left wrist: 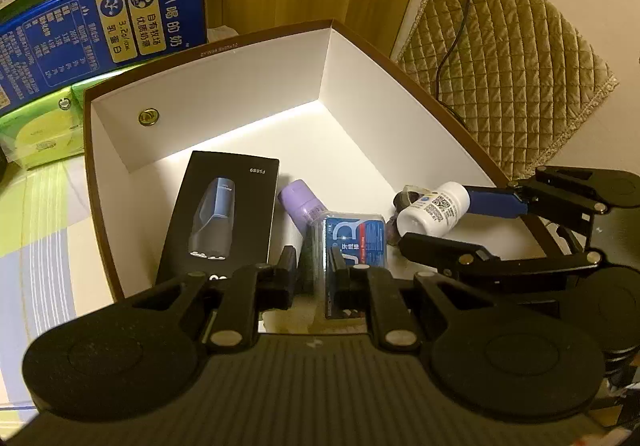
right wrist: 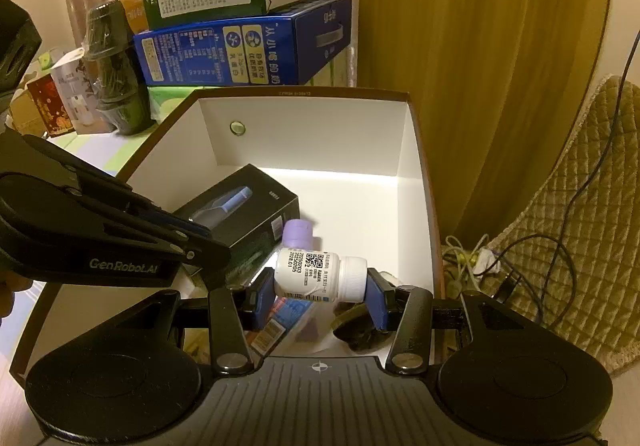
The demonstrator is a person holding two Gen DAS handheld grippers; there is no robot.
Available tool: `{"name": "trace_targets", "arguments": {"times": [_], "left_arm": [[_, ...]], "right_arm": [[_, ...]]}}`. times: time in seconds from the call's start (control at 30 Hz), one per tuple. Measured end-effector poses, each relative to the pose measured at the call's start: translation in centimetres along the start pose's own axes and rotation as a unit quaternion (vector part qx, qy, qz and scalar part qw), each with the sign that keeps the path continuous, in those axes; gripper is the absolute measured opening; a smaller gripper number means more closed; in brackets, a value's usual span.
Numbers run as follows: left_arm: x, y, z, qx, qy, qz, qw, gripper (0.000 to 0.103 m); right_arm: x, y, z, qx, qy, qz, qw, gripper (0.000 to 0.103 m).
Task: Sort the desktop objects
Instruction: 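Open the left tool to drop the green tube while the right tool releases the bottle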
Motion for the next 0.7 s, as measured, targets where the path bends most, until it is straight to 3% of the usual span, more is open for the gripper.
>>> {"name": "trace_targets", "arguments": {"times": [0.27, 0.43, 0.53, 0.7], "left_arm": [[-0.2, 0.2, 0.6, 0.005, -0.006, -0.001, 1.0000, 0.013], [-0.8, 0.7, 2.0, 0.014, -0.018, 0.001, 0.9997, 0.021], [-1.5, 1.1, 3.3, 0.021, -0.029, 0.006, 0.9994, 0.032], [-3.1, 2.1, 5.6, 0.034, -0.045, 0.021, 0.9982, 0.045]], "right_arm": [[0.1, -0.1, -0.2, 0.001, 0.000, 0.004, 1.000, 0.045], [0.1, 0.3, -0.2, -0.003, -0.005, 0.013, 1.000, 0.045], [0.2, 0.5, -0.1, 0.000, -0.010, 0.016, 1.000, 0.046], [-0.3, 0.7, 0.9, 0.007, -0.023, 0.008, 1.000, 0.064]]}}
Point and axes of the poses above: each gripper's, at about its wrist camera, not at the fingertips, and z roughly against the way its jaws point, y to its left, x to its top, the point moved 2 cm from there along -z, roughly the way its jaws point, and after that the axes turned 14 degrees about y, right-handed, at the moved point
